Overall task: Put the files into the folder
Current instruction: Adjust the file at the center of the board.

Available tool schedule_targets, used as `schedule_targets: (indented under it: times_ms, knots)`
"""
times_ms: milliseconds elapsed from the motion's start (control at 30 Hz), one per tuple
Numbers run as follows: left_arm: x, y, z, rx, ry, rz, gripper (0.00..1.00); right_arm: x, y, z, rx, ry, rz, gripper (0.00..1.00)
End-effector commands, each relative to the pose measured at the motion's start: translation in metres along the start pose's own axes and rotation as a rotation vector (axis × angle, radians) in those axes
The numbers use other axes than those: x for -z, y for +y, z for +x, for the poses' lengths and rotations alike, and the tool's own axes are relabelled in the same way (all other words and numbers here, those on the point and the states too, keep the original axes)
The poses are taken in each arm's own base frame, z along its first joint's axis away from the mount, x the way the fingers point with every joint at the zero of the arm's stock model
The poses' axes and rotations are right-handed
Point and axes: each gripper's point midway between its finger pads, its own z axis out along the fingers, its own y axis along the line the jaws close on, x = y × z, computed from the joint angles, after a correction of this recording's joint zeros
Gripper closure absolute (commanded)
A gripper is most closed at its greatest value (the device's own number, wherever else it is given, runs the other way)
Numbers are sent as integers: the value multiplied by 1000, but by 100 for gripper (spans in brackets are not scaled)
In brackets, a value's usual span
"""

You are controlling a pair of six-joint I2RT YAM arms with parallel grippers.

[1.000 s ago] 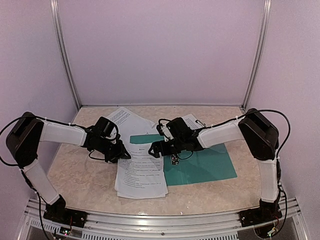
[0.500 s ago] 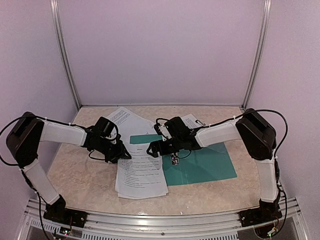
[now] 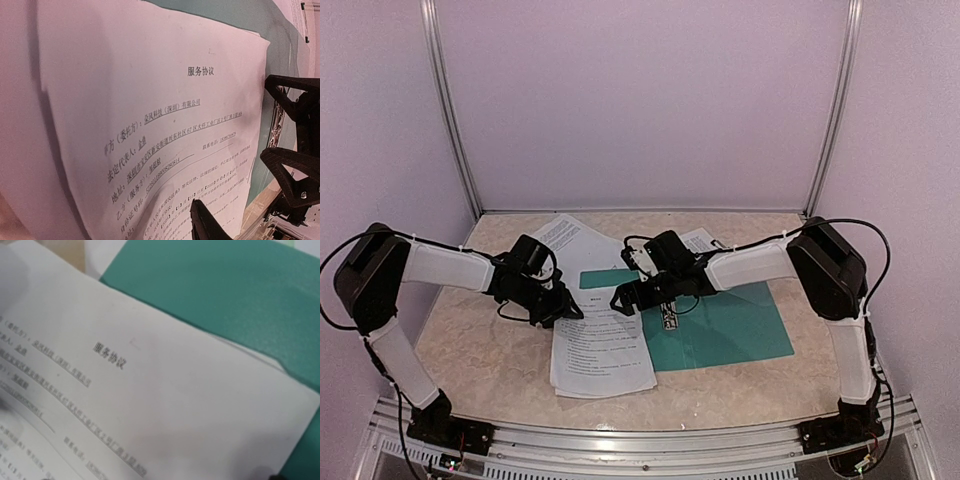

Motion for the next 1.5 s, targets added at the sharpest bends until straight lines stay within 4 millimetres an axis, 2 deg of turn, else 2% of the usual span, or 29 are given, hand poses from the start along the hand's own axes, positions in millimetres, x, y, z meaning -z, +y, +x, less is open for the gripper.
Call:
schedule_targets:
  times_ms: [0,567,767,867,1000,1167,1467]
  knots:
    - [-3,5,2,-5,21,-15,63,-12,-1,20,17,74,-4,8]
    - [-4,4,-1,0,14,-16,63,-11,10,17,36,65,-62,8]
    - [0,9,-4,25,-8,-52,68,5,1,9,34,34,21,7]
    - [4,10,-5,31,-21,-67,72,14,0,1,49,19,48,7]
    - [6,12,-5,35,-26,-78,72,25,4,-4,56,13,49,6]
    - [9,11,-8,44,-42,-75,70,43,19,9,55,10,27,6]
    - [9,7,-11,52,-51,-64,67,57,53,74,55,90,0,7]
